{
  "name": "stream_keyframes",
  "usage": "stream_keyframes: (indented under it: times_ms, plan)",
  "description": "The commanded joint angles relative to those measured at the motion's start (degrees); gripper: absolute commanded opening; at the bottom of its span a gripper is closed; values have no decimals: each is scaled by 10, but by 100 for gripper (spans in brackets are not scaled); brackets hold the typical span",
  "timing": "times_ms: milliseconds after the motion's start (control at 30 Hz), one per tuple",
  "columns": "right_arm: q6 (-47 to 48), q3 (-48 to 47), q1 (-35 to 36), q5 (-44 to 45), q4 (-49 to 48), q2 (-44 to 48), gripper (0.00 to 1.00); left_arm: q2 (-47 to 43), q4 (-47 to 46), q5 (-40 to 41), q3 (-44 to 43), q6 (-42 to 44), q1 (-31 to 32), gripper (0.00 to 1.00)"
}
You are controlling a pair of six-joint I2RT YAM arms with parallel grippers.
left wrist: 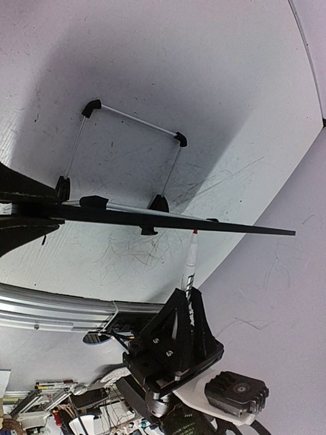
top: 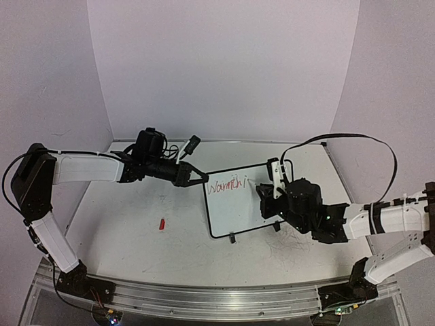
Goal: Write a sentence on the whiteboard
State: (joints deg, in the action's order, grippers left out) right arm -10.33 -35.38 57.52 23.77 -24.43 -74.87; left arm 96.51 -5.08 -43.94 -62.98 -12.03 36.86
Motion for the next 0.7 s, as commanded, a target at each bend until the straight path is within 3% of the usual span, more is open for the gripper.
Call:
stream_keyframes:
  times_ms: [0,667]
  plan:
    - [1,-21,-3,17,-8,-8,0,-28,-15,-14,-6,-5,-1,0]
    - [-43,10,11,-6,24,8,0,-28,-14,-14,-6,-6,-1,0]
